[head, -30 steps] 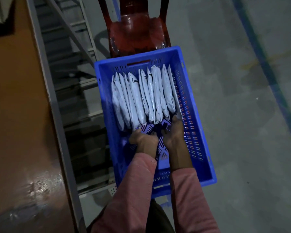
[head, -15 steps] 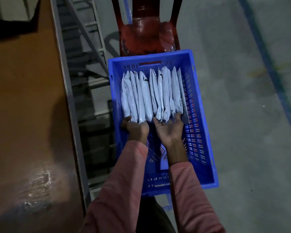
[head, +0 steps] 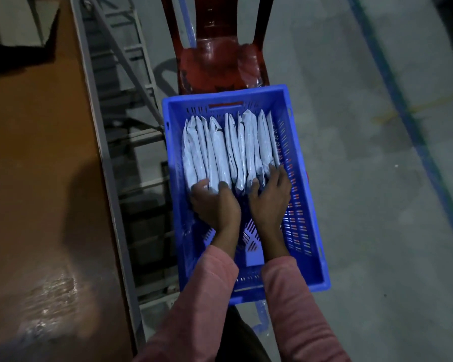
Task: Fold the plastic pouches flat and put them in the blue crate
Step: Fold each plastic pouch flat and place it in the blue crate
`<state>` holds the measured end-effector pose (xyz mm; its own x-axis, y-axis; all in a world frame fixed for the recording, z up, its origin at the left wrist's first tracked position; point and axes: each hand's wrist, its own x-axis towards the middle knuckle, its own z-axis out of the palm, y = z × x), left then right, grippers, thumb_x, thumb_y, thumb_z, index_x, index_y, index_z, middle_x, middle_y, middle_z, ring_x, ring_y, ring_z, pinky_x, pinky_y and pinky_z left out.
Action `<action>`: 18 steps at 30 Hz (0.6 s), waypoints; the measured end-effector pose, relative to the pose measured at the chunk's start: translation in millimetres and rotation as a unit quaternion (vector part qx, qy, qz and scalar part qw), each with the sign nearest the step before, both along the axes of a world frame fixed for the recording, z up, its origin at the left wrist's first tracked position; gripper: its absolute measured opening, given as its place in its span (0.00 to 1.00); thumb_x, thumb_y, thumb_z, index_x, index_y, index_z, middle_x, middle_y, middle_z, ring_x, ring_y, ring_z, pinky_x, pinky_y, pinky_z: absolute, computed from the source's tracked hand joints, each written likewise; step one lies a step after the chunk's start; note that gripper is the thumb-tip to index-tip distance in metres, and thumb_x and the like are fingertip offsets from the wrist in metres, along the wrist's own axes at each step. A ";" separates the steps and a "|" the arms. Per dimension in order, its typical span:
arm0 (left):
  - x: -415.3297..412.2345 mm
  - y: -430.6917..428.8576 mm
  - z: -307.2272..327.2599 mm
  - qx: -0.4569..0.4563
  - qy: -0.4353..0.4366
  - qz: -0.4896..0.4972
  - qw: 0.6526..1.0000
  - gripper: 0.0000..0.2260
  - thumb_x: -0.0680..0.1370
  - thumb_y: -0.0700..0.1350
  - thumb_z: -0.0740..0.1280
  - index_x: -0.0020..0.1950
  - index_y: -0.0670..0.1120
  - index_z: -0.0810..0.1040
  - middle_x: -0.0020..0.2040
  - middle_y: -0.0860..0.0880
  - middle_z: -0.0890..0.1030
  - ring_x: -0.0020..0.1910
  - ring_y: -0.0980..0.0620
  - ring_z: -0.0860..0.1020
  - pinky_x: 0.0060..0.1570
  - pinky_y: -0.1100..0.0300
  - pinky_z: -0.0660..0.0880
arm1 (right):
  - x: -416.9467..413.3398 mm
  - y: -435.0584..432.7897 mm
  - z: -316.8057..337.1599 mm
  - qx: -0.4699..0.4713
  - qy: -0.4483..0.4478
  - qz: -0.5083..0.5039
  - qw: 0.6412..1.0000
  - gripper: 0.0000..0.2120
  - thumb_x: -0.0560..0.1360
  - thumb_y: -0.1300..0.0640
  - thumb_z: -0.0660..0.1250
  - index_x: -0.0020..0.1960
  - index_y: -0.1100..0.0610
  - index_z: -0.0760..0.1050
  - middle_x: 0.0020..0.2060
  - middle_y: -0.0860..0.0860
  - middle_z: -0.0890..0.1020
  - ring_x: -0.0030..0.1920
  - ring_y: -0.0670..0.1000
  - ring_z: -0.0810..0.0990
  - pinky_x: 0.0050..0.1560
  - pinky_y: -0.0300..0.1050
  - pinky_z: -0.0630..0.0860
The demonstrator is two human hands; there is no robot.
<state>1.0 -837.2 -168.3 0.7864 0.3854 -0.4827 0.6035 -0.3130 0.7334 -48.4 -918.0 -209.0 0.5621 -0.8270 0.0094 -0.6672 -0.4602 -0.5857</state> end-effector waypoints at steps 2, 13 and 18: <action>-2.4 5.3 9.3 0.175 -0.135 -0.131 0.966 0.24 0.65 0.45 0.70 0.62 0.47 0.76 0.67 0.42 0.73 0.66 0.40 0.69 0.63 0.45 0.64 | 6.2 -11.4 -1.8 0.033 0.003 0.006 0.999 0.28 0.77 0.55 0.67 0.74 0.64 0.67 0.73 0.65 0.68 0.73 0.63 0.65 0.73 0.55 0.63; 1.0 14.9 1.2 0.246 -0.040 -0.221 0.943 0.36 0.66 0.50 0.71 0.72 0.39 0.70 0.80 0.33 0.55 0.76 0.28 0.58 0.71 0.27 0.55 | 2.4 -26.3 -17.0 0.071 0.008 0.056 0.996 0.28 0.74 0.61 0.71 0.71 0.69 0.69 0.73 0.68 0.67 0.74 0.66 0.65 0.75 0.56 0.62; -12.2 9.6 14.3 0.226 0.020 -0.223 0.948 0.42 0.70 0.52 0.72 0.78 0.35 0.62 0.81 0.35 0.51 0.77 0.30 0.56 0.72 0.30 0.54 | 3.4 -29.5 -17.7 0.079 0.013 0.054 0.995 0.28 0.71 0.60 0.69 0.68 0.70 0.71 0.70 0.70 0.68 0.71 0.69 0.67 0.73 0.59 0.65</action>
